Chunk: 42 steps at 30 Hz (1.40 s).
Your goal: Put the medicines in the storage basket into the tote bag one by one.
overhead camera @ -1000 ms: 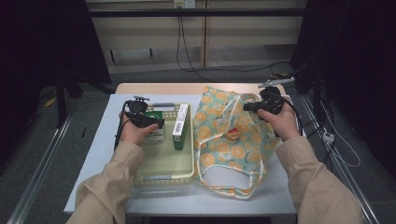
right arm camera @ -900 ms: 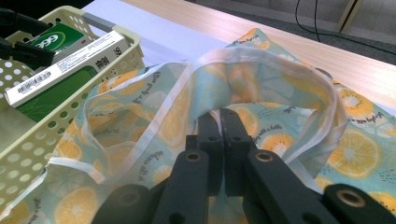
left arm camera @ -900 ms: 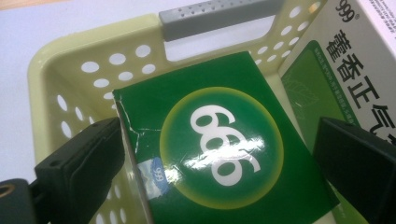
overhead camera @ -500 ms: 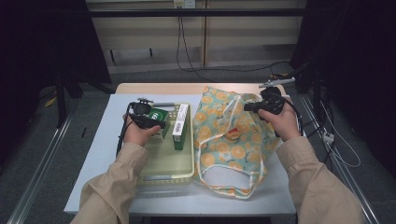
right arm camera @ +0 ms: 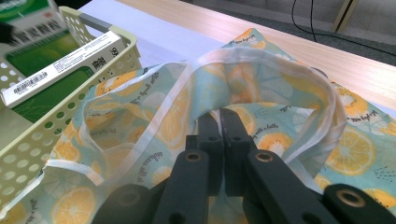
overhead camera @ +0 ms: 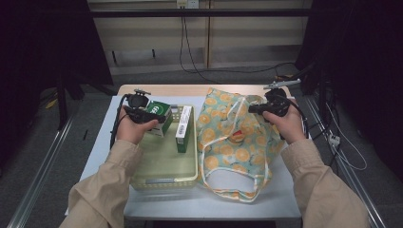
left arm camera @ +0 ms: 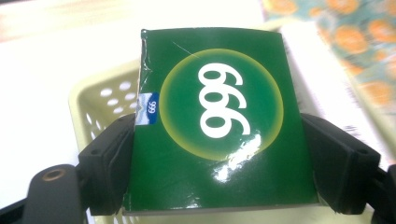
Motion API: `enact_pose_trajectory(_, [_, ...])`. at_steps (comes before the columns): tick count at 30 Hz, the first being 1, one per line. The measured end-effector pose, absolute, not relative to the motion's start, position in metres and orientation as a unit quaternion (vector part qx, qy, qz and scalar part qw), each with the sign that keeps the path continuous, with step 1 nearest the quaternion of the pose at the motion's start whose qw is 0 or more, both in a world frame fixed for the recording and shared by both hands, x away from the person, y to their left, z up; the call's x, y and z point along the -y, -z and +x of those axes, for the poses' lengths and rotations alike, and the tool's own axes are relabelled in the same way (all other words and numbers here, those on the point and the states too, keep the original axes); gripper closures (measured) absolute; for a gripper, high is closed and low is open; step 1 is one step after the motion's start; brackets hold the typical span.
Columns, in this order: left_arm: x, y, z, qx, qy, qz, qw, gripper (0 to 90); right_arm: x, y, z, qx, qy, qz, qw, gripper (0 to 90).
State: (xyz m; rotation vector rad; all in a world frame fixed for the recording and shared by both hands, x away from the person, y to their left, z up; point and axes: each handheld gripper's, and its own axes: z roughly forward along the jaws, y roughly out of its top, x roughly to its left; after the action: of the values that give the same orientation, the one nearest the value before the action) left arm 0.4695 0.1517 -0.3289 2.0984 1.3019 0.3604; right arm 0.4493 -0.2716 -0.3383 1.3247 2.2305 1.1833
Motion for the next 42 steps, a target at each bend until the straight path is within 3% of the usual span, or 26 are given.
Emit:
enact_pose_trajectory(8, [-0.137, 0.294, 0.456, -0.440, -0.107, 0.814, 0.364, 17.7, 0.272, 0.337, 0.448, -0.775, -0.408, 0.460, 0.146, 89.9])
enact_pose_trajectory(21, [-0.077, 0.273, 0.431, -0.327, -0.061, 0.861, 0.384, 17.7, 0.272, 0.338, 0.451, -0.773, -0.408, 0.463, 0.147, 90.0])
enact_pose_trajectory(42, [0.006, 0.304, 0.413, -0.218, -0.006, 0.896, 0.387, 17.5, 0.269, 0.333, 0.453, -0.771, -0.417, 0.460, 0.143, 90.0])
